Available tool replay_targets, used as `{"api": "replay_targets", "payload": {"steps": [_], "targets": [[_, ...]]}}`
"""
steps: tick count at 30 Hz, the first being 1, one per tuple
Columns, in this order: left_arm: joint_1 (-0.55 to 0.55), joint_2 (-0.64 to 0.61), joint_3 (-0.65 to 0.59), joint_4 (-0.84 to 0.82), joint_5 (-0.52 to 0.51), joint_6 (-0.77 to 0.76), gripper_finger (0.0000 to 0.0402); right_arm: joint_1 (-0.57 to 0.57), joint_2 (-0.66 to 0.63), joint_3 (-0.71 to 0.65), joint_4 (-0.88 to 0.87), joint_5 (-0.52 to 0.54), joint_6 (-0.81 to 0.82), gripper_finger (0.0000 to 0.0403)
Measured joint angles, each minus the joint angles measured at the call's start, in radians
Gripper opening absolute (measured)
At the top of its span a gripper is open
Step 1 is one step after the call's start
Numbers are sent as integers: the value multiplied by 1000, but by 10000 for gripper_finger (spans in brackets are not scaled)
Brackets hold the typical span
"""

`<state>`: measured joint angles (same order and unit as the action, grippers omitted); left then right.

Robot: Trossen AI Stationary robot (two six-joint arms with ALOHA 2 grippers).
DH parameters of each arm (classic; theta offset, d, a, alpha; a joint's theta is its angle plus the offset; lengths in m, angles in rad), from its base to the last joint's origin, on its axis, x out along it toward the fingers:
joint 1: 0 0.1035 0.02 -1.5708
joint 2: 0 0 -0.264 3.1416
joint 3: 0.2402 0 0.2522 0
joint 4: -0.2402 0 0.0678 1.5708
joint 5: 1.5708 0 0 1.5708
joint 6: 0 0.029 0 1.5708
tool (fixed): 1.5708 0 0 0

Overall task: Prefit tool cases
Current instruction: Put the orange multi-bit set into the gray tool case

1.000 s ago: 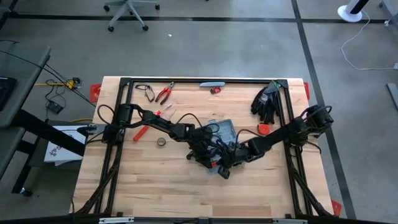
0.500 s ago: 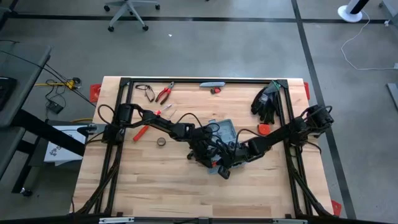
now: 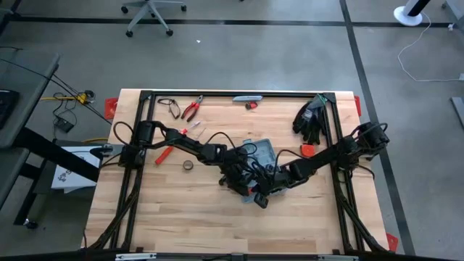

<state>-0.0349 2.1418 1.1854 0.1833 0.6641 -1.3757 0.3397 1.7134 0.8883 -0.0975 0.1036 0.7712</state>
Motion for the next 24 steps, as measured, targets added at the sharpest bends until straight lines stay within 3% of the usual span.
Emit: {"api": "replay_targets", "payload": {"steps": [9, 24], "targets": [[5, 0, 0, 0, 37, -2, 175, -2, 0, 0, -2, 8, -9, 0], [17, 0, 2, -4, 75, -4, 179, -3, 2, 0, -3, 7, -12, 0]]}}
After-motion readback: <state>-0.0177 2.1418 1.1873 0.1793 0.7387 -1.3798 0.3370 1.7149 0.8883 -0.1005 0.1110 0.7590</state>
